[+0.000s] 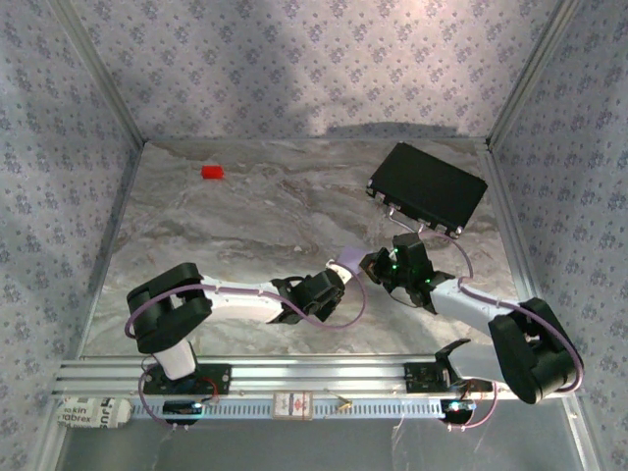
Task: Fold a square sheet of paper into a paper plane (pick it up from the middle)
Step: Fold the wing for the fifth time at the center of the table.
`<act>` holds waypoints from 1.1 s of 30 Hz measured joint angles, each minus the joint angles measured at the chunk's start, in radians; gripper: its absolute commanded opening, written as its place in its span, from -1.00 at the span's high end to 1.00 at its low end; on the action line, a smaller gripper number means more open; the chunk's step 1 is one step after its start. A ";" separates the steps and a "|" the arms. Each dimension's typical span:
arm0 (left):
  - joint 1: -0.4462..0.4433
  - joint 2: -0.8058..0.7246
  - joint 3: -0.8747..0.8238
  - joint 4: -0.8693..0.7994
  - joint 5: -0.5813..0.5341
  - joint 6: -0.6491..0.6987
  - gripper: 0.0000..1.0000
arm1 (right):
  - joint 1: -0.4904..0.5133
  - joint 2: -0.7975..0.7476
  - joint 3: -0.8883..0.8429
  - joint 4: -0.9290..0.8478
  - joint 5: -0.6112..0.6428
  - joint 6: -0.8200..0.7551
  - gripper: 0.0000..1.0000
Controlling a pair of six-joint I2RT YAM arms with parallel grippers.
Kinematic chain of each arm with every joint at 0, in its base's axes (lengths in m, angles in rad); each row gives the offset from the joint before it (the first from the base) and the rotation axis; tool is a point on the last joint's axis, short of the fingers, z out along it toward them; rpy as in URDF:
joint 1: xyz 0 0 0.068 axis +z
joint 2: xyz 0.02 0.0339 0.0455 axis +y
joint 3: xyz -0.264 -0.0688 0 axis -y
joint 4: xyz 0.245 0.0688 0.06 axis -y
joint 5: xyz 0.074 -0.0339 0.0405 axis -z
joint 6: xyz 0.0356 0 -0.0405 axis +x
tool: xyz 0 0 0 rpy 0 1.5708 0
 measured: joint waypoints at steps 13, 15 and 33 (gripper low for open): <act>0.015 0.000 0.000 0.003 0.056 -0.016 0.98 | -0.013 -0.090 0.006 -0.186 0.045 -0.109 0.16; 0.025 0.000 0.000 0.003 0.080 -0.025 0.96 | -0.018 -0.113 0.007 -0.227 0.052 -0.134 0.11; 0.071 0.041 0.049 -0.006 0.239 -0.061 0.93 | -0.003 -0.207 0.029 -0.393 0.072 -0.310 0.17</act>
